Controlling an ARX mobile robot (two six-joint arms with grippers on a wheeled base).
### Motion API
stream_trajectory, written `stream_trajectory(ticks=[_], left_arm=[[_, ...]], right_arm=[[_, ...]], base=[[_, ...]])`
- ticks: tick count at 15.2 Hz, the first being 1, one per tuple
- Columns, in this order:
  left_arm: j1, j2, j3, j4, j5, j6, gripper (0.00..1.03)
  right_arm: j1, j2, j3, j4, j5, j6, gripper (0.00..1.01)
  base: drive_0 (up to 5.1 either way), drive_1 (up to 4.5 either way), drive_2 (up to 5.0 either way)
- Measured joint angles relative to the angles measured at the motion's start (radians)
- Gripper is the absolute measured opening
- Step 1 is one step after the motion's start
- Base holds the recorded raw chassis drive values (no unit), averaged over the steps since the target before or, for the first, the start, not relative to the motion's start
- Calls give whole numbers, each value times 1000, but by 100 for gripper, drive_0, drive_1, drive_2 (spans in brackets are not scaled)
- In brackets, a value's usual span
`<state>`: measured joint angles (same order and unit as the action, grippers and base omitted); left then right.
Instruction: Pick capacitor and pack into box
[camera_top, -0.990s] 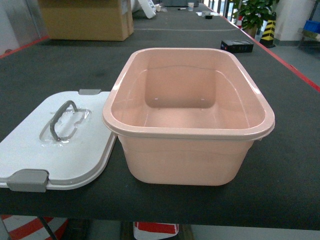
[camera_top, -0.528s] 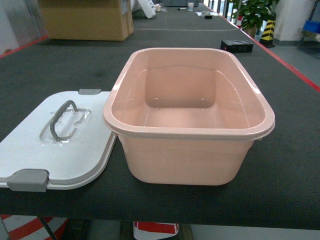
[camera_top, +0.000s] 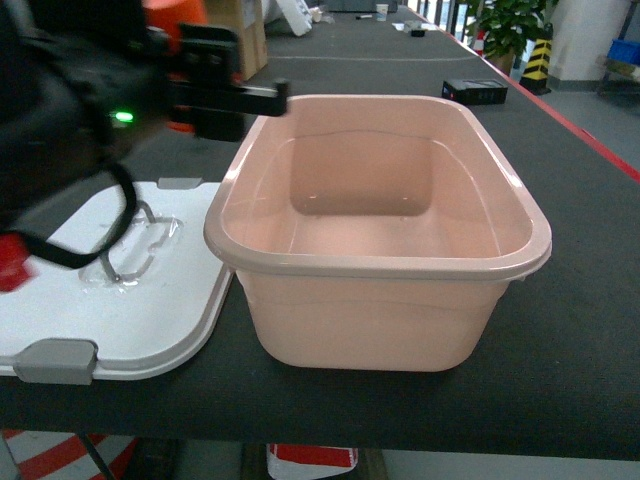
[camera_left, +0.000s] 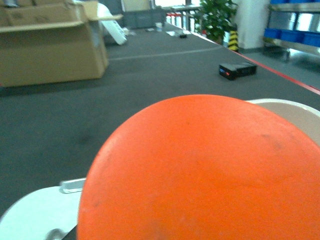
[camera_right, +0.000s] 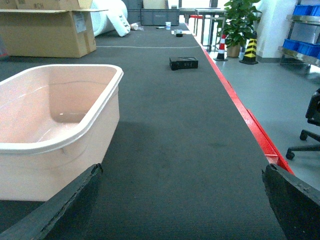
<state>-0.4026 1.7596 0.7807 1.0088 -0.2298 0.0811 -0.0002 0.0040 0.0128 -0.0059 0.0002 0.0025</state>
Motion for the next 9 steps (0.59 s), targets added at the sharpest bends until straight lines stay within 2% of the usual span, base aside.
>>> stream_trajectory(ticks=[2,4,5,6,9], left_arm=[[-52,141,195,-85,23,-36,43],[-86,196,304,-141,53,-87,43],[-97,204,314,-130,44,-109,51],[-100,204,314,-131,43,-123,64],[-91,205,314,-130,37,-134,100]], right_arm=[[0,0,0,0,0,0,98],[0,0,0,0,0,0,98],[0,0,0,0,0,0,98],[0,0,0,0,0,0,98],[0,0,0,0,0,0,98]], base=[[0,0,0],[0,0,0],[0,0,0],[0,0,0],[0,0,0]])
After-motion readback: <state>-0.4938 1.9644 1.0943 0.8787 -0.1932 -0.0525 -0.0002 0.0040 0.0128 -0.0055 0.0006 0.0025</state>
